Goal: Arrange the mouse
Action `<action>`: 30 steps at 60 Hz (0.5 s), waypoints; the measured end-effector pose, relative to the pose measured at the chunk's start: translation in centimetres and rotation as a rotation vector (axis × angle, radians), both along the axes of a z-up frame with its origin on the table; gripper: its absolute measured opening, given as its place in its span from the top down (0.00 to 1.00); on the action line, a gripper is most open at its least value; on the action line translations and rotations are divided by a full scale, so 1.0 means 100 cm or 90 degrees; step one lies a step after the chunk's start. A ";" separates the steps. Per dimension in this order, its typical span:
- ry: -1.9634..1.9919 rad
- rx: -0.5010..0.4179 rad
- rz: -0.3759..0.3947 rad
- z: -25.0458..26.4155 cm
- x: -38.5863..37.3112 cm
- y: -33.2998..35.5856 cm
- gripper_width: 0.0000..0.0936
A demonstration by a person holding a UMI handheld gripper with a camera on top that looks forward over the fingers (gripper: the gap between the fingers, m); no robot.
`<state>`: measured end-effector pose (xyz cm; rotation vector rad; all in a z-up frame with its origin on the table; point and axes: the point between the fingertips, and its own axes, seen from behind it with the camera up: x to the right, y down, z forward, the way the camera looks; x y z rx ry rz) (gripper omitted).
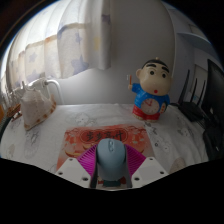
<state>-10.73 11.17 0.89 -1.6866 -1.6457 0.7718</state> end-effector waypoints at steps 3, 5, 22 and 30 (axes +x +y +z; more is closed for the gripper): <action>-0.010 0.002 0.003 -0.012 -0.001 0.007 0.53; -0.014 0.003 0.002 -0.018 -0.002 0.011 0.50; -0.012 0.004 -0.021 0.027 0.031 0.023 0.09; -0.025 -0.003 -0.004 0.073 0.096 0.004 0.09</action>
